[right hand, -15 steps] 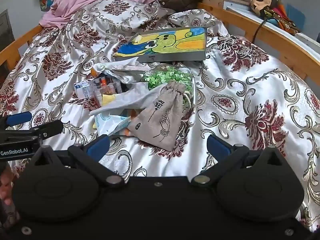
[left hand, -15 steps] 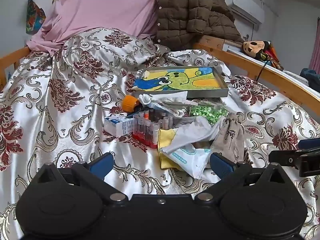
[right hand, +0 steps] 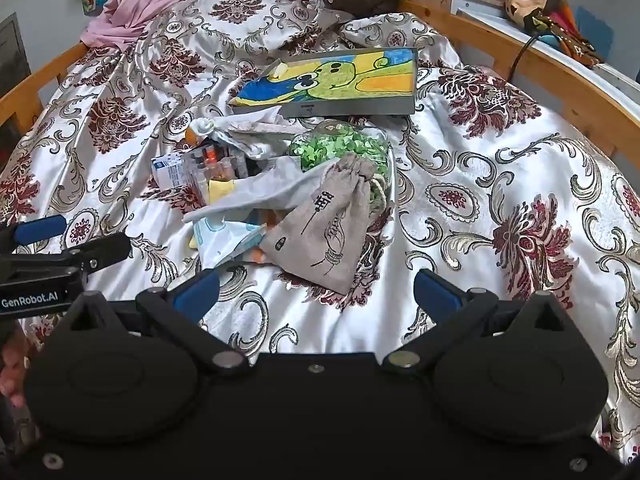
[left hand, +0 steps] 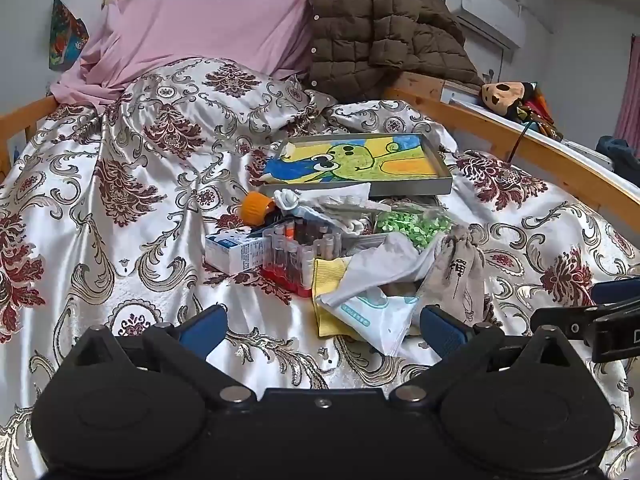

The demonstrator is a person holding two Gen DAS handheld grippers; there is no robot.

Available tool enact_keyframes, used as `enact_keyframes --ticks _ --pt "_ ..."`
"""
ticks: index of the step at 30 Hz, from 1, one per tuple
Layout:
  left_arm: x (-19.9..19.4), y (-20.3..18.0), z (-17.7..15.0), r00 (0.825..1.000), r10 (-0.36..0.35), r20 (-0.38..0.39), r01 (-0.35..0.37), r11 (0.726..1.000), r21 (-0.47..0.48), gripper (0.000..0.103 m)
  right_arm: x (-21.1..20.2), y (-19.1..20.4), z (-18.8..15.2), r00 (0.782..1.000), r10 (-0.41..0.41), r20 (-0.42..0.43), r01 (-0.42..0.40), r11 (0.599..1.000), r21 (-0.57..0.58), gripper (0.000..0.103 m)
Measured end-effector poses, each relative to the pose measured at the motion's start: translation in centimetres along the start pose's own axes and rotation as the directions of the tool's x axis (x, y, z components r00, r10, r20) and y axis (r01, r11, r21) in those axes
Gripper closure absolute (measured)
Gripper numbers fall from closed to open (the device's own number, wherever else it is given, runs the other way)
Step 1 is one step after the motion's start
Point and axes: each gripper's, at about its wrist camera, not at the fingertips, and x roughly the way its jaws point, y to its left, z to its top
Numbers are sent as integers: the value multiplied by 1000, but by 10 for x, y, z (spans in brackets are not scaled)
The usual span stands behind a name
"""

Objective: Organize soft objects

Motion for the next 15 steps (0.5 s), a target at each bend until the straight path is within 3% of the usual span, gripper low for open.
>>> enact_keyframes --ticks 15 --pt "-1 -1 -1 1000 -5 0 5 1000 3 1 -1 -1 2 1000 11 -16 -11 1000 -5 1"
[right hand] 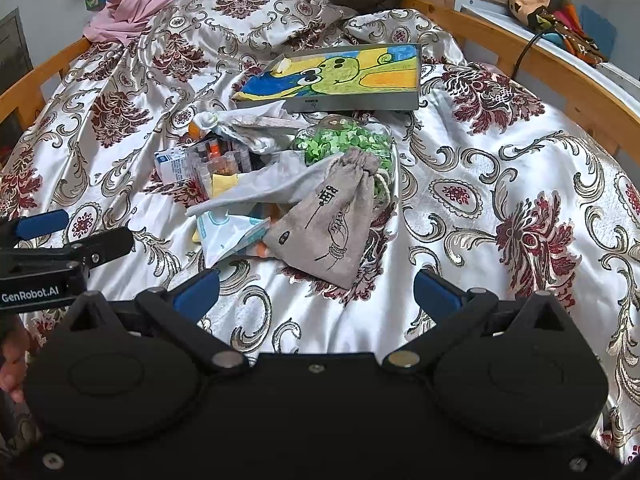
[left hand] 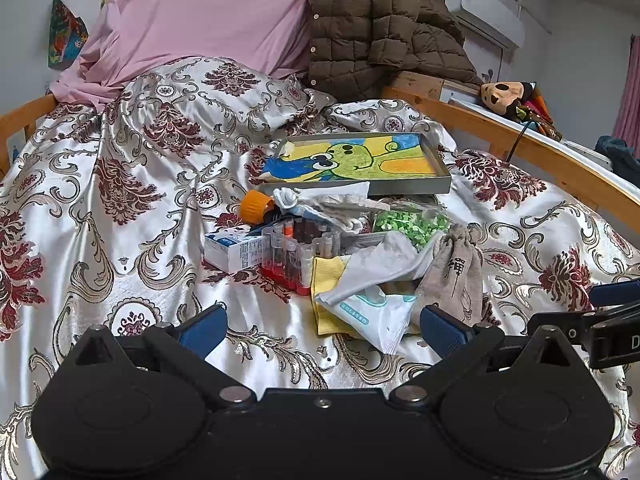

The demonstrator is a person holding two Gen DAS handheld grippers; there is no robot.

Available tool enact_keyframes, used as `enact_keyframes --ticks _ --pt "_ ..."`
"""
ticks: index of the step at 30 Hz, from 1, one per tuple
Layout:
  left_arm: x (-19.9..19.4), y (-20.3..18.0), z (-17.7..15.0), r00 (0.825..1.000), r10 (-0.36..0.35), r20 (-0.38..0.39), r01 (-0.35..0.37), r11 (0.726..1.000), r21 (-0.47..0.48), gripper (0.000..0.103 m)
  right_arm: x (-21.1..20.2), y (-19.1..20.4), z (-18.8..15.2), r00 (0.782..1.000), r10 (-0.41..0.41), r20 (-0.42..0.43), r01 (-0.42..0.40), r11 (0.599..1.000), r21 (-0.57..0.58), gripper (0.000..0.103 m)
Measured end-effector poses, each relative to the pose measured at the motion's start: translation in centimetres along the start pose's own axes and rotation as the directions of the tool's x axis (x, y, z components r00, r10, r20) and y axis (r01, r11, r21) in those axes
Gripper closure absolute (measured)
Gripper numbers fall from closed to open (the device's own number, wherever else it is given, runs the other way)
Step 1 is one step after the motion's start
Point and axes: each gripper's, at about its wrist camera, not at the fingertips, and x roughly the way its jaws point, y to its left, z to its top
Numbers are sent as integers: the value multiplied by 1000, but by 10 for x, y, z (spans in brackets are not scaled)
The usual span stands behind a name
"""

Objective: Organize soft objects

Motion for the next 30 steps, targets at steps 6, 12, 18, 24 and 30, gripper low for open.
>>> enact_keyframes --ticks 6,12,18,24,30 --pt "0 0 0 1000 0 0 0 1000 -2 1 0 0 0 1000 1 0 -1 1000 -2 1" --pt "0 0 0 1000 1 -1 -1 1000 -2 1 0 1 0 1000 0 0 0 1000 -2 1" --pt "0 0 0 1000 0 -1 0 1000 -2 1 0 0 1 1000 0 1 0 1000 -3 1" --pt "0 -1 0 1000 0 -2 0 1000 -2 1 -1 1 0 1000 -1 4 1 1000 -2 1" --pt "0 0 0 1000 1 -2 -1 1000 -3 1 -4 1 -1 1000 -2 17 2 1000 0 1"
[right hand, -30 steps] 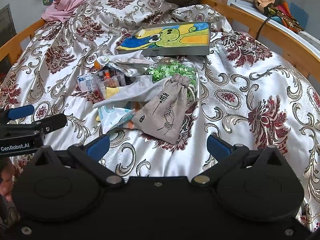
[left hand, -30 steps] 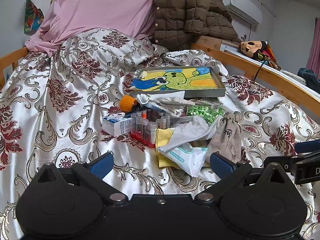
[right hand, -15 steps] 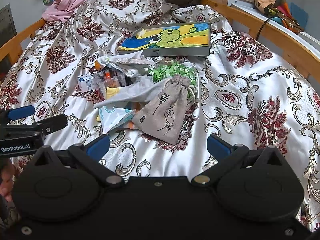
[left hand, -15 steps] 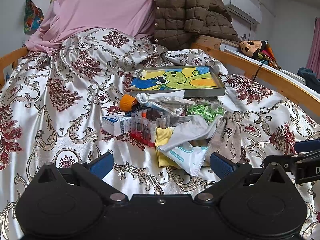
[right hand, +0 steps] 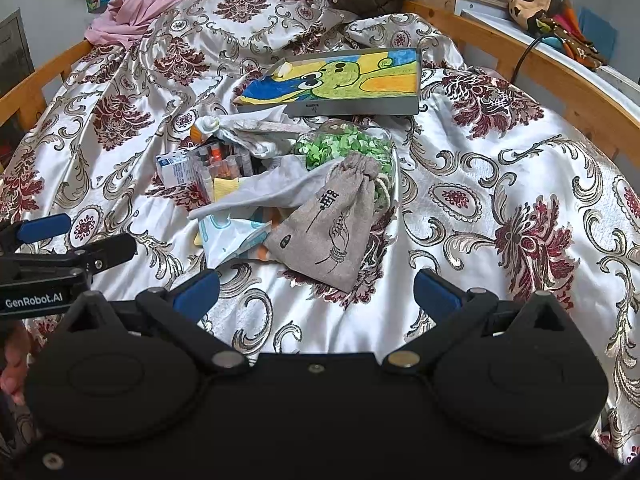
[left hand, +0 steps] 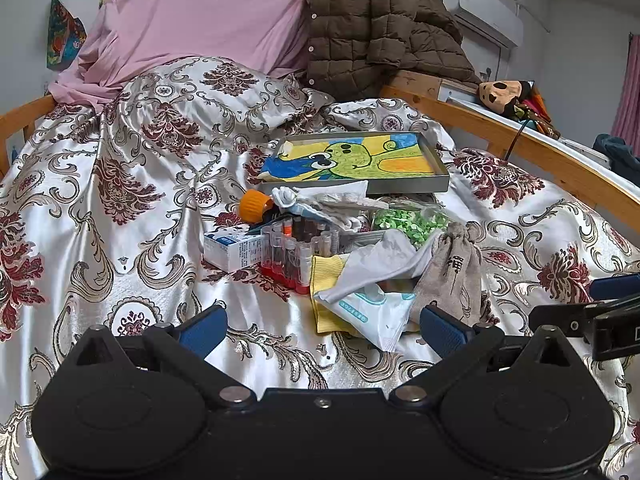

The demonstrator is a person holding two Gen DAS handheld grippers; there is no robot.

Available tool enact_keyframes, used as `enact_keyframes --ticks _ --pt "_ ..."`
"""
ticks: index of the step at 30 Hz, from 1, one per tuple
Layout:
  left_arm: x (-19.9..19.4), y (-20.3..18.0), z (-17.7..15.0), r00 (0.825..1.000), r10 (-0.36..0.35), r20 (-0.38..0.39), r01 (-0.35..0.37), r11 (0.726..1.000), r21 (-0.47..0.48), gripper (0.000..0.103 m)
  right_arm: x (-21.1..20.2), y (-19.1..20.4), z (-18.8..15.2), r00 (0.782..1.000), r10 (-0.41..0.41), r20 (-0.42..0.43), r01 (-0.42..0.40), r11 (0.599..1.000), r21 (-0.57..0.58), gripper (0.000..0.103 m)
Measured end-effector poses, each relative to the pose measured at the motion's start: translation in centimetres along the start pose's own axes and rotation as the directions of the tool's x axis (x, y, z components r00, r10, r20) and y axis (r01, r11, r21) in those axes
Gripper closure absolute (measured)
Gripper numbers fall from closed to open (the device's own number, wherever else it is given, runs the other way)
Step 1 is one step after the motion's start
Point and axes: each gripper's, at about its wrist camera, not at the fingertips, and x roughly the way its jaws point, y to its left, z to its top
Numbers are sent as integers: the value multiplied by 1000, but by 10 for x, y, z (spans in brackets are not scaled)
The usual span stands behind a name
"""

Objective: Organize soft objects

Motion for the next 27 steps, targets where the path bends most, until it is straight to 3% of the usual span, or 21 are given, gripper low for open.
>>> enact_keyframes --ticks 27 --pt "0 0 0 1000 1 -1 -1 1000 -1 1 -1 -1 -1 1000 -3 5 4 1000 -4 1"
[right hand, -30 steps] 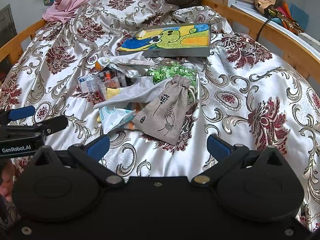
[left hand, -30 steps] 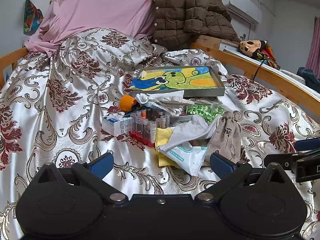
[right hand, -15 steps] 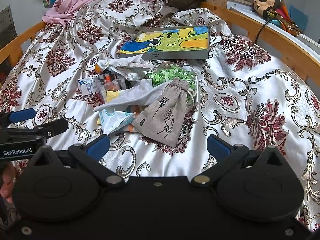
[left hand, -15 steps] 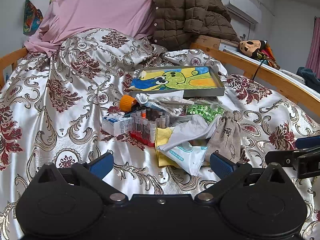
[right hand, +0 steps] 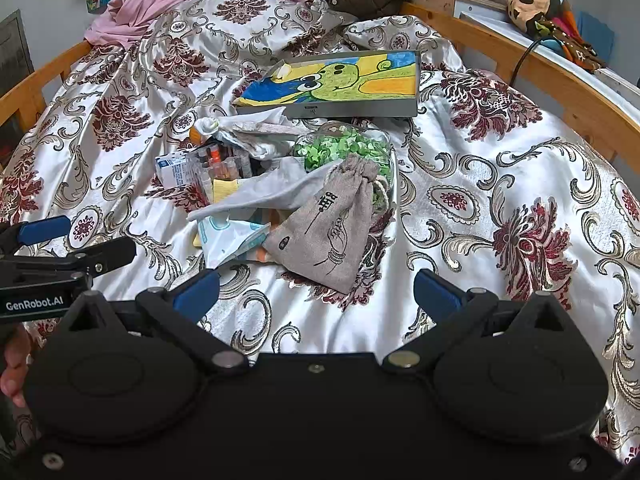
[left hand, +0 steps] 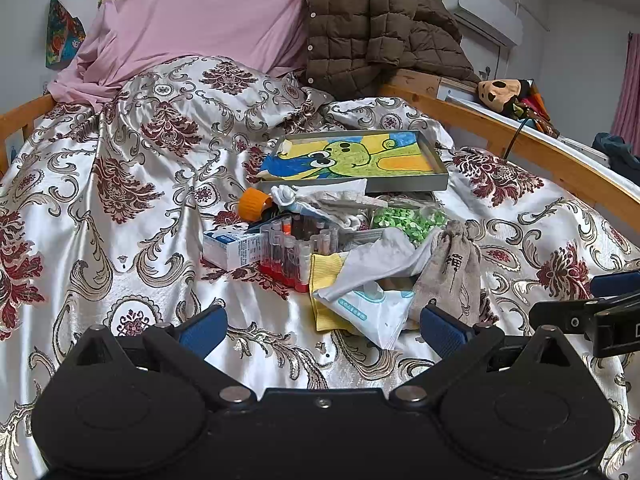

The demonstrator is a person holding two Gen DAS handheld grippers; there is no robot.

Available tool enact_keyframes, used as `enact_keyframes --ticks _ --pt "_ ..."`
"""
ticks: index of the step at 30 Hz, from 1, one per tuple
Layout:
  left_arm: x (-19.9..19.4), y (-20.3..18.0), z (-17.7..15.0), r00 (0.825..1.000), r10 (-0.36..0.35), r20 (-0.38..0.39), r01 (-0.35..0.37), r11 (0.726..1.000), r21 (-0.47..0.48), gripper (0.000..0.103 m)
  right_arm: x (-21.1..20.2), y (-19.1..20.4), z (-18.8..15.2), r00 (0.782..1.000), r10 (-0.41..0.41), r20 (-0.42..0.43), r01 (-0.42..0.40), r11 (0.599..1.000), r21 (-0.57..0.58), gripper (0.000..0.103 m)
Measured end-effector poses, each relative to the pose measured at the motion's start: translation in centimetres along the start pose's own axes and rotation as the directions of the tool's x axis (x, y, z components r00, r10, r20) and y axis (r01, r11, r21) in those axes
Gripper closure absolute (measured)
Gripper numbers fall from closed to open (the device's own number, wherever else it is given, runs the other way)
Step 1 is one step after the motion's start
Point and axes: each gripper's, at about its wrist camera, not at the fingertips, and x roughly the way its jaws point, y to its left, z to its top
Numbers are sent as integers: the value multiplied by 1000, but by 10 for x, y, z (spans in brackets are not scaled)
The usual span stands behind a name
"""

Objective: Organize soft objects

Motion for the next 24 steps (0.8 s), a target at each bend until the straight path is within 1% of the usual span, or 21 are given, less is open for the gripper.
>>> enact_keyframes --ticks 13,20,24 --pt "0 0 0 1000 -1 -2 1 1000 0 1 1 -2 -1 1000 -6 0 6 1000 -4 1" --pt "0 -1 -1 1000 -8 -1 8 1000 -6 1 6 -3 -2 1000 -24 -14 24 1000 -12 1" --pt "4 1 -1 1000 -22 -6 22 1000 -4 1 13 -4 0 1000 -28 -10 27 999 -42 1"
